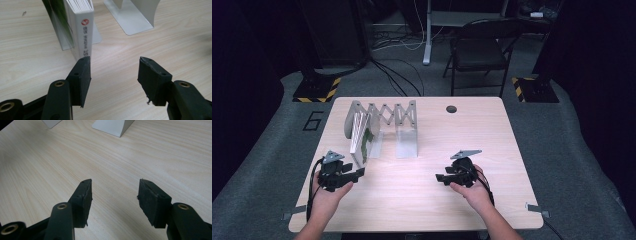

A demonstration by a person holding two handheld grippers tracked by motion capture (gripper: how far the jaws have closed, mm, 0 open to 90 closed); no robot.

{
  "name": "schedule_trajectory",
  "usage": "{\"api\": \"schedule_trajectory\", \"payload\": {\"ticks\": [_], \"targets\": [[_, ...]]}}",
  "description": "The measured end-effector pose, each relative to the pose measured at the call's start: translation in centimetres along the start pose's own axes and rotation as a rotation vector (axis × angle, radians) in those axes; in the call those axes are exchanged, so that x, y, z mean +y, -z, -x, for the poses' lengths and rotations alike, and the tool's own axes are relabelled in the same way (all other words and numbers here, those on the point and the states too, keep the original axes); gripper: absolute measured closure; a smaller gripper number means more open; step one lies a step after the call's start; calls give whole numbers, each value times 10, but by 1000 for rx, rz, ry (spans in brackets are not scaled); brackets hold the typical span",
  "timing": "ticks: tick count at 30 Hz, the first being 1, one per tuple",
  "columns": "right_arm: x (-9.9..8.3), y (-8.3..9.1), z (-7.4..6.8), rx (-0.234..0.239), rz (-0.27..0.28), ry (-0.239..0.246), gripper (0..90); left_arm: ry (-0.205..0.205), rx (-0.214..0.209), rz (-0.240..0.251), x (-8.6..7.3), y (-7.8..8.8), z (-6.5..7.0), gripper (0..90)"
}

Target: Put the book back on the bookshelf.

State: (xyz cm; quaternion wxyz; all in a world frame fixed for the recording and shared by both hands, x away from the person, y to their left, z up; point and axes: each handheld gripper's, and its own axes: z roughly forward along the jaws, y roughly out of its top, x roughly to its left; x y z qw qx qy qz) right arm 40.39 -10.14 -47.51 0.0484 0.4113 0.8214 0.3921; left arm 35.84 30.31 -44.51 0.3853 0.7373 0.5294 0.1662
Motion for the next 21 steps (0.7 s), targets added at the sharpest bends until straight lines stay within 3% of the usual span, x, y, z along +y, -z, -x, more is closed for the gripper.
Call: {"api": "schedule_trajectory", "payload": {"ticks": [15,21], "targets": [[0,-1,-1,-4,-1,0,448,-41,-39,-1,-23,-7,8,437],[-1,-1,-1,-1,-5,-6,448,-68,-32,-16,-29,-13,7,435]]}}
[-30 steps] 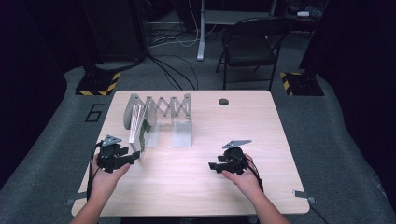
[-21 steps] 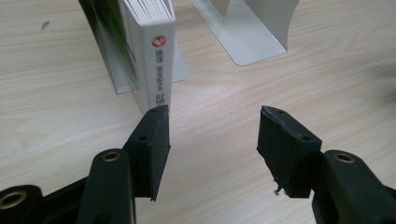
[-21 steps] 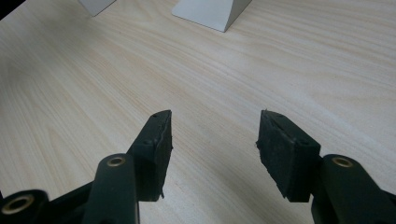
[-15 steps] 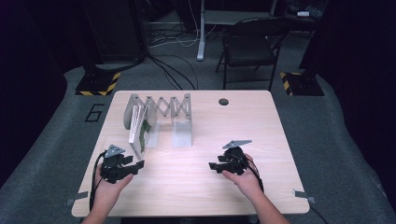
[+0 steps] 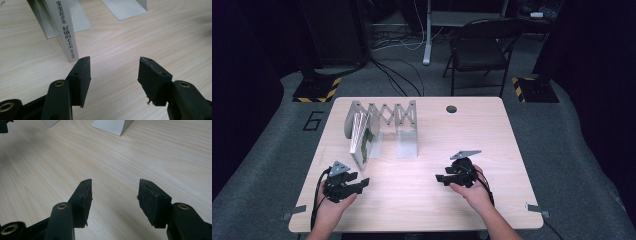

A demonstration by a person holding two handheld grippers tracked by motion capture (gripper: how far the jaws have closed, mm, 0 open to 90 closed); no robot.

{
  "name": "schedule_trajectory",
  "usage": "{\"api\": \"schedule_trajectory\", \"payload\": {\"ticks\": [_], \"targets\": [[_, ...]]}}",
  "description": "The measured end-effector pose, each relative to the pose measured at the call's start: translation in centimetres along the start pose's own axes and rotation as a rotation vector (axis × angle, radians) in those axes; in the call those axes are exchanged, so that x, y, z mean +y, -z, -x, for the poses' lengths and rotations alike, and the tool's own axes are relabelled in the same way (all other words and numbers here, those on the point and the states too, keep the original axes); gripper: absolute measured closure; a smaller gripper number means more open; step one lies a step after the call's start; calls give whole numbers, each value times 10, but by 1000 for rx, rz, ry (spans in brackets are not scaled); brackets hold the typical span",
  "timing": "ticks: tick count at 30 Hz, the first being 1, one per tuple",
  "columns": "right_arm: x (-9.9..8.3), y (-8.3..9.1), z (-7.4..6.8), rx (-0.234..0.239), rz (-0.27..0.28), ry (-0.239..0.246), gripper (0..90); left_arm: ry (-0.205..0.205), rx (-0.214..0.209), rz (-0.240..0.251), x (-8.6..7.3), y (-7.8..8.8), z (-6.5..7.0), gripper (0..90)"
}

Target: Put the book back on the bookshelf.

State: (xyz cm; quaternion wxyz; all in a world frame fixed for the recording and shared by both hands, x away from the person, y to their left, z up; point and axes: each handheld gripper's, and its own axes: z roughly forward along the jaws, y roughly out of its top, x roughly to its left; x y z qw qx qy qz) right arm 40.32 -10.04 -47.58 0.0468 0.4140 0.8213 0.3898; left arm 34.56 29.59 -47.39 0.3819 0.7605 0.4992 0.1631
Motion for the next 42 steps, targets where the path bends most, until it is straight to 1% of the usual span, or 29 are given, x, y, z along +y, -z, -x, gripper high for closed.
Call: {"api": "schedule_trajectory", "payload": {"ticks": [1,2,3,6,7,14,15,16,17,18,19,21,22,25,26,28,29,30,31,33,34,37,38,40,41,42], "targets": [[0,0,0,0,1,0,448,2,3,7,-1,-1,0,435],[0,0,0,0,0,0,448,-1,-3,-5,-2,-1,0,435],[0,1,0,1,-10,-13,448,0,3,4,-3,-3,0,435],[-1,0,1,-3,-9,-2,448,-6,-7,-2,-7,-5,0,435],[-1,0,1,-4,-10,-3,448,-8,-10,-10,-7,-5,0,435],[-2,-1,1,-6,-16,-4,448,-27,-27,-17,-12,-11,3,435],[-2,-2,2,-10,-9,9,448,-34,-31,-21,-12,-12,3,435],[-2,-2,1,-8,-14,-4,448,-33,-27,-14,-13,-13,4,435],[-2,-2,2,-9,-13,13,448,-36,-31,-26,-13,-13,4,435],[-3,-3,2,-11,-13,14,448,-42,-29,-26,-13,-14,4,435],[-3,-3,1,-9,-14,9,448,-38,-26,-20,-14,-15,5,435],[-3,-4,2,-13,-15,11,448,-43,-27,-19,-14,-15,7,435],[-4,-3,0,-12,-28,-8,448,-51,-38,-28,-14,-15,7,435],[-4,-5,2,-13,-26,8,447,-64,-44,-26,-13,-15,10,432],[-4,-5,2,-13,-28,11,447,-69,-39,-20,-14,-16,12,431],[-5,-6,2,-14,-34,9,446,-86,-42,-32,-13,-18,13,431],[-5,-6,2,-15,-40,11,446,-88,-40,-36,-13,-19,14,430],[-5,-7,3,-13,-34,9,446,-96,-38,-39,-14,-20,15,430],[-6,-8,3,-15,-33,7,445,-111,-30,-44,-14,-21,17,429],[-6,-7,3,-14,-44,-10,443,-154,-19,-46,-13,-23,20,429],[-6,-8,4,-15,-35,-3,442,-180,-13,-52,-13,-24,22,425],[-7,-9,5,-15,-30,5,442,-222,-4,-53,-13,-27,27,417],[-7,-9,6,-13,-33,4,441,-230,-8,-55,-13,-28,27,413],[-8,-10,6,-13,-33,2,441,-249,4,-61,-13,-29,27,410],[-8,-9,5,-12,-45,-15,440,-243,6,-60,-13,-30,27,408],[-9,-10,5,-12,-39,-21,440,-242,8,-59,-13,-30,27,408]]}}
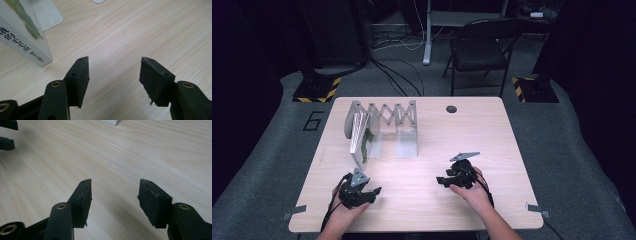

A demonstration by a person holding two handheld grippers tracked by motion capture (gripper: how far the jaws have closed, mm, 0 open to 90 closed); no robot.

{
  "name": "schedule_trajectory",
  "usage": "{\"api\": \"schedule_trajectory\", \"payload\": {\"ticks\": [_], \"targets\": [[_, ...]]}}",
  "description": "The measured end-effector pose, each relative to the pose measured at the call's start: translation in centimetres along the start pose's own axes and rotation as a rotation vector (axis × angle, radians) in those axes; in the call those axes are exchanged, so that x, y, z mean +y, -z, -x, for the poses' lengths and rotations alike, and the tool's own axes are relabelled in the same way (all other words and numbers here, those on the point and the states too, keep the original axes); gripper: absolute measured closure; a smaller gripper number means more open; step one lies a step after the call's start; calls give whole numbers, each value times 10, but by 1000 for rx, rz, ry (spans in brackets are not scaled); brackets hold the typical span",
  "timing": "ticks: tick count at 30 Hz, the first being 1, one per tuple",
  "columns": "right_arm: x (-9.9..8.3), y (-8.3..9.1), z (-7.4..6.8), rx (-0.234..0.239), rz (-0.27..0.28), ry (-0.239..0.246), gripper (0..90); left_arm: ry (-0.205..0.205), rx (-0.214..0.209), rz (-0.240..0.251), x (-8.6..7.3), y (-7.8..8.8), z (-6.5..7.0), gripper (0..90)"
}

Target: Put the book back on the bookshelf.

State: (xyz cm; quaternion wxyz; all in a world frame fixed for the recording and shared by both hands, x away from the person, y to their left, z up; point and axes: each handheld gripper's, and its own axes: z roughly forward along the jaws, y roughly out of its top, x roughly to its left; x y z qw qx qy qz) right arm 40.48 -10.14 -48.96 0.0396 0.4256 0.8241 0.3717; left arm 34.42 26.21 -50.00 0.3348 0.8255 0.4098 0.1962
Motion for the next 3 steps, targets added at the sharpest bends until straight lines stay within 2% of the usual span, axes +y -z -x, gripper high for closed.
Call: {"api": "schedule_trajectory", "payload": {"ticks": [3], "targets": [[-1,0,2,-2,6,-4,439,25,7,14,-1,-1,-3,408]]}}
